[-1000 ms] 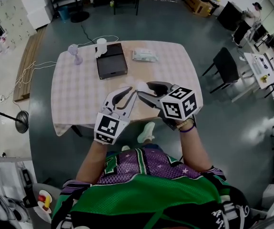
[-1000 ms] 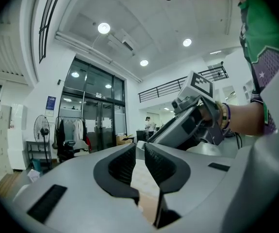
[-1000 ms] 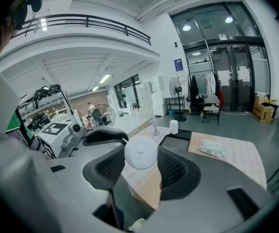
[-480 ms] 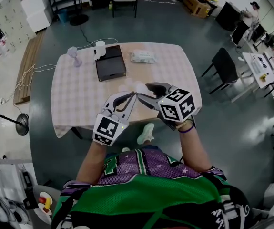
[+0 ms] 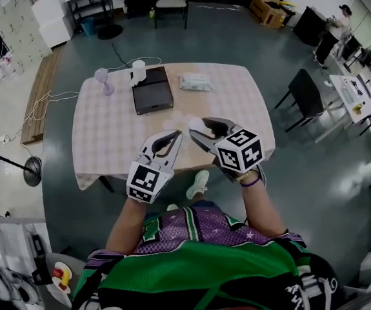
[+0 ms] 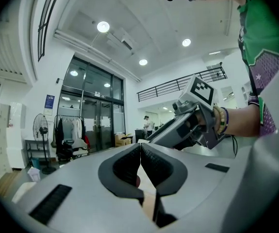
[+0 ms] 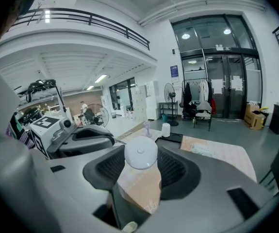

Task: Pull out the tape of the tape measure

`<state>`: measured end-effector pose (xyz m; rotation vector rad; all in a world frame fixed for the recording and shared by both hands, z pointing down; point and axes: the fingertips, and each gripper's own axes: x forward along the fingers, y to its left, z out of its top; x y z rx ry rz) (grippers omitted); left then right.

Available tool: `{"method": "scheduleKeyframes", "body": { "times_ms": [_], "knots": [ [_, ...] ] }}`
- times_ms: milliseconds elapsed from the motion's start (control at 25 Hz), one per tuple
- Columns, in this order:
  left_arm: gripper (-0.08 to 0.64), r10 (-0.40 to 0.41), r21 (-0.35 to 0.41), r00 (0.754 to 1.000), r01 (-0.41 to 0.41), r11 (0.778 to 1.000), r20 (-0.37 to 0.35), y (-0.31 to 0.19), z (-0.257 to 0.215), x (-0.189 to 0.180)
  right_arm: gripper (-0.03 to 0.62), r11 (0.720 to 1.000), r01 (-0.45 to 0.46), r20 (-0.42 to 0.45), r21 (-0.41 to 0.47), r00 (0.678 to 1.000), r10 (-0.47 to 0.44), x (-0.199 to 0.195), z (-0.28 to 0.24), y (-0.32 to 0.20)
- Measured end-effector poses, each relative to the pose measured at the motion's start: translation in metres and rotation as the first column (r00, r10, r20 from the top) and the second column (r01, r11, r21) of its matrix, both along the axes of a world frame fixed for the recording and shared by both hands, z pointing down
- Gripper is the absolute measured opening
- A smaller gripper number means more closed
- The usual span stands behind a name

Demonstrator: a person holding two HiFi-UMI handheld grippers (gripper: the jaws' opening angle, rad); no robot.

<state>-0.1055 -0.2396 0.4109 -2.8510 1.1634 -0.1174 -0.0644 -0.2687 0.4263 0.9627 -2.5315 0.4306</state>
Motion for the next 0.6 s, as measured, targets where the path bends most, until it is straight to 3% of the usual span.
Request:
{"method": "scheduleKeyframes", "body": {
  "times_ms": [240,600],
  "knots": [
    [0.025,-0.067,-0.022,0.997,0.066,0.998,-0.024,-0.001,-0.005,-0.030,0.218,0.998,-0.054,0.004,0.014,0.999,0.054,0.008,-0.002,-0.010],
    [0.025,-0.098,0.001,0.995,0.098,0.995,-0.015,0.004,-0.010,-0.036,0.218,0.996,-0.087,0.021,0.010,0.996,0.087,0.013,-0.004,-0.018]
  ]
}}
